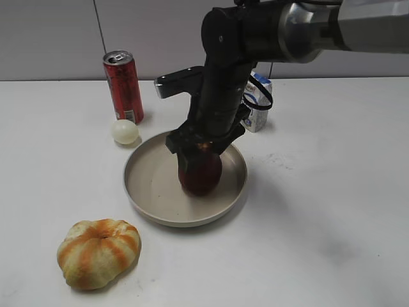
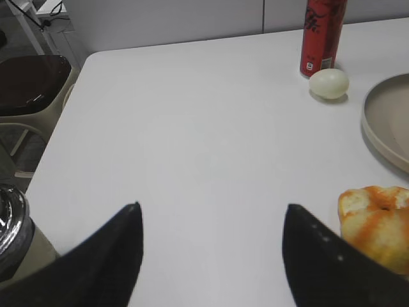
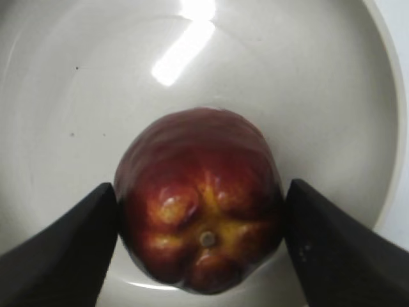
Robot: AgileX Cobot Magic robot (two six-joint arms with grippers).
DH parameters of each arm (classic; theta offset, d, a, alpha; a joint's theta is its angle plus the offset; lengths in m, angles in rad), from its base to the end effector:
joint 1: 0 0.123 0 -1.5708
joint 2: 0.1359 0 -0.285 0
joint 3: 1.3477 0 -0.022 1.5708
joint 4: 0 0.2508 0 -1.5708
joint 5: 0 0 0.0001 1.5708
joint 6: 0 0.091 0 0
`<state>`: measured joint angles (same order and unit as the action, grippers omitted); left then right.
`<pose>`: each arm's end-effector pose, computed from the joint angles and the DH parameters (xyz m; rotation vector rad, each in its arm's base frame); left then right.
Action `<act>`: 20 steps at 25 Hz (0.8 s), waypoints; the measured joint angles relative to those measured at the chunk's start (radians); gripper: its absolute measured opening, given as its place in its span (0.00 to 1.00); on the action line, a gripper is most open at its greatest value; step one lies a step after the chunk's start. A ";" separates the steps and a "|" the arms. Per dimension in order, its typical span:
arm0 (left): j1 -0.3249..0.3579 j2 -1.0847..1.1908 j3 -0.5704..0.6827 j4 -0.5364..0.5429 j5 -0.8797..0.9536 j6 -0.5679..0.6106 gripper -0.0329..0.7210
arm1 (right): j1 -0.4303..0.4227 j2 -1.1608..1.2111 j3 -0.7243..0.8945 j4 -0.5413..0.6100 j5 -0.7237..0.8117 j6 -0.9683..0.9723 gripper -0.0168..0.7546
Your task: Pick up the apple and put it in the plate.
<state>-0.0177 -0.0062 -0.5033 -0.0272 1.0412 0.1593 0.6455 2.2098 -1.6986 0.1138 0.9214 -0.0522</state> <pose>-0.0054 -0.0020 0.2798 0.1792 2.0075 0.0577 0.3605 0.2818 0.1552 -0.9254 2.7966 0.2361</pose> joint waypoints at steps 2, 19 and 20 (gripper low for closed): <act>0.000 0.000 0.000 0.000 0.000 0.000 0.73 | 0.000 0.000 -0.005 0.000 0.010 0.000 0.89; 0.000 0.000 0.000 0.000 0.000 0.000 0.73 | -0.075 -0.371 -0.225 -0.164 0.282 0.077 0.90; 0.000 0.000 0.000 0.000 0.000 0.000 0.73 | -0.098 -0.410 -0.195 -0.180 0.282 0.093 0.90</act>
<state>-0.0177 -0.0062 -0.5033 -0.0272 1.0412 0.1593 0.5472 1.8000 -1.8935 -0.0657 1.2030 0.0409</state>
